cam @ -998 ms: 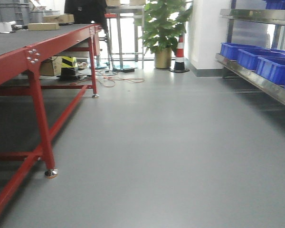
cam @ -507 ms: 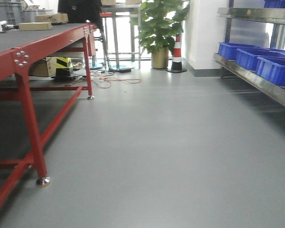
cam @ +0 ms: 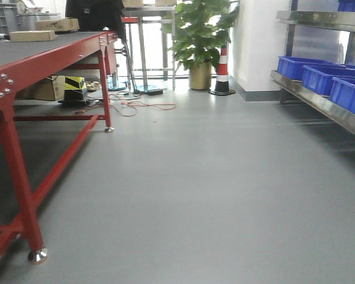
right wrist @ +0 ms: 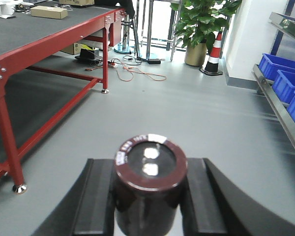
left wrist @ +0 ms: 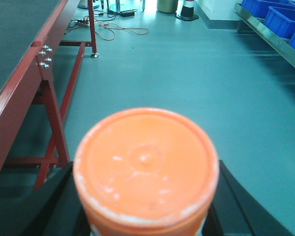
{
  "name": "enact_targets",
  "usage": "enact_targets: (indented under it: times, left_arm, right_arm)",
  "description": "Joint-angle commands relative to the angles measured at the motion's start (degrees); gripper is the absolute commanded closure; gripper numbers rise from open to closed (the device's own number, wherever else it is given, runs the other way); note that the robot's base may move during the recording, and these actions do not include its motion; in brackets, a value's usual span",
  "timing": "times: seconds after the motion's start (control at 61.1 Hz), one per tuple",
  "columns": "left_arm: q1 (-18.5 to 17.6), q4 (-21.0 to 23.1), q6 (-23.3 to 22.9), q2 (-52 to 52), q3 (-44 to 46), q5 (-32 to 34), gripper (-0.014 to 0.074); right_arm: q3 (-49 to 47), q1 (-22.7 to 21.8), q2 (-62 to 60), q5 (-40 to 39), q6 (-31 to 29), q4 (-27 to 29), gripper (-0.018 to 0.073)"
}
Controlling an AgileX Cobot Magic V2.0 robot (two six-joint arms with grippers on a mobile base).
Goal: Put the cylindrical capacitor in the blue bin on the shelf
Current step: 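Drive the base to the shelf of blue bins holding both cylinders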
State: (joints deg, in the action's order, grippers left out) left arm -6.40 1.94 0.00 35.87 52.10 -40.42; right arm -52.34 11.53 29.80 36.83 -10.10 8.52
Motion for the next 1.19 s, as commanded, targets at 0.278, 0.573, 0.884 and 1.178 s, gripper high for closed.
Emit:
enact_targets:
  times: [0.278,0.573,0.884,1.178]
  left_arm:
    - [-0.3,0.3,0.0,-0.3,0.2,2.6,0.0707]
    - [-0.3,0.3,0.0,-0.3,0.2,2.6,0.0707]
    - [-0.3,0.3,0.0,-0.3,0.2,2.6,0.0707]
    - [-0.3,0.3,0.0,-0.3,0.2,2.6,0.0707]
  right_arm:
    - [-0.2,0.1,-0.2,-1.4,-0.5,-0.3,0.0721]
    - [-0.2,0.1,-0.2,-1.4,-0.5,-0.3,0.0721]
    - [-0.2,0.1,-0.2,-1.4,-0.5,-0.3,0.0721]
    - [-0.2,0.1,-0.2,-1.4,-0.5,-0.3,0.0721]
